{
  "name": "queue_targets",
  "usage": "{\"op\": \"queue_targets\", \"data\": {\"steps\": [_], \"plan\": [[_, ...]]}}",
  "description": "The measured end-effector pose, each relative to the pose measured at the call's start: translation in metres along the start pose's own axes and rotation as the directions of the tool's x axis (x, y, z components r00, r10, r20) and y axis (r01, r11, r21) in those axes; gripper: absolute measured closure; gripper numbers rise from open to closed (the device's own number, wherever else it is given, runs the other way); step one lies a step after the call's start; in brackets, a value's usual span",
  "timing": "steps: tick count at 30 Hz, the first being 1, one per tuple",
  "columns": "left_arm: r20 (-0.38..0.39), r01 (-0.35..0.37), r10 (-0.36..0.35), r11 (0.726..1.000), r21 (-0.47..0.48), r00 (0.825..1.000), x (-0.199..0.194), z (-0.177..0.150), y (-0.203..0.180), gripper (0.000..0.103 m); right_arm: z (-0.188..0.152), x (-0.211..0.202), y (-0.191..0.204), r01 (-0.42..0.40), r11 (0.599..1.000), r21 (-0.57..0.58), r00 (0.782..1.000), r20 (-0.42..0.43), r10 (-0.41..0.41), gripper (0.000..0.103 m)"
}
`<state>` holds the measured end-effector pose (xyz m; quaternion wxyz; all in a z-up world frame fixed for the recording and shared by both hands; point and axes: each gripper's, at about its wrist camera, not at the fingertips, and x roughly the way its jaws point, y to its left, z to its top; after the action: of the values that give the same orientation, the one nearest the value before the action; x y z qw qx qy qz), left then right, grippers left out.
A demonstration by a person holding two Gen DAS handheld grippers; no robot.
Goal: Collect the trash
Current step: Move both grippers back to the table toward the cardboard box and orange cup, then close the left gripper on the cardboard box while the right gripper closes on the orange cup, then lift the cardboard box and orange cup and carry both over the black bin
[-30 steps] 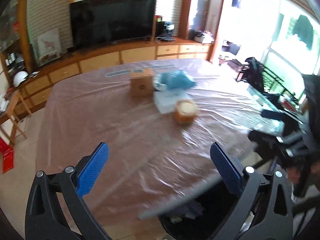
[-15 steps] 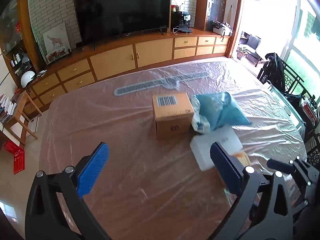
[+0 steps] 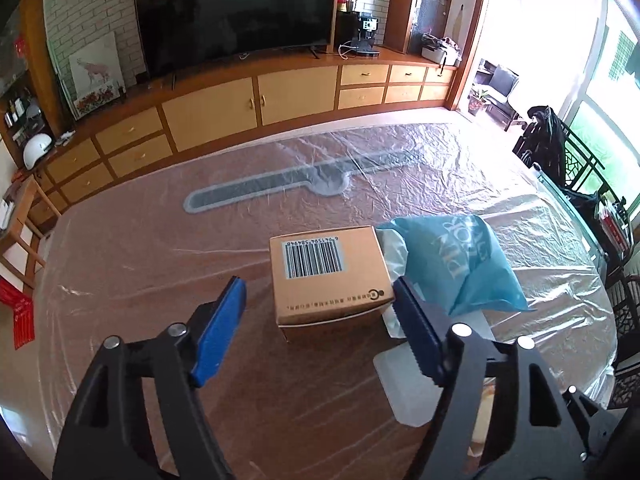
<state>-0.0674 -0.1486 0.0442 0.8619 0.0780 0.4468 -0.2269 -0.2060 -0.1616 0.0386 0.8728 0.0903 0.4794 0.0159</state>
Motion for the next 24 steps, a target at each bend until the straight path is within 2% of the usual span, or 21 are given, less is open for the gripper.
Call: {"op": "queue_targets", "data": {"steps": [1,4,6,9,15,24], "plan": [[-0.005,0.004,-0.004,1.000,0.000,1.000,0.003,0.001,0.001,0.030,0.000,0.001,0.000,-0.003,1.000,0.009,1.000,0.001,0.003,0.029],[-0.009,-0.004,0.004,1.000,0.009,1.000,0.007,0.001,0.001,0.032,0.003,0.002,0.002,0.020,1.000,0.000,1.000,0.013,-0.020,0.038],[-0.016,0.003,-0.003,1.000,0.004,1.000,0.011,0.001,0.002,0.040,0.003,0.003,0.002,0.034,0.999,0.000,0.999,0.020,-0.034,0.047],[-0.022,0.004,-0.004,1.000,-0.008,1.000,0.014,0.001,0.004,0.042,0.005,0.002,-0.002,0.031,0.999,0.010,0.999,0.029,-0.031,0.055],[-0.005,-0.010,0.010,1.000,-0.021,1.000,0.010,0.001,0.012,0.044,0.004,0.000,-0.014,0.001,1.000,0.012,1.000,0.030,-0.001,0.056],[0.007,-0.035,0.036,0.998,-0.046,0.999,-0.003,-0.008,0.023,0.044,0.002,-0.013,-0.020,-0.002,0.999,-0.044,0.999,0.032,0.003,0.057]]}}
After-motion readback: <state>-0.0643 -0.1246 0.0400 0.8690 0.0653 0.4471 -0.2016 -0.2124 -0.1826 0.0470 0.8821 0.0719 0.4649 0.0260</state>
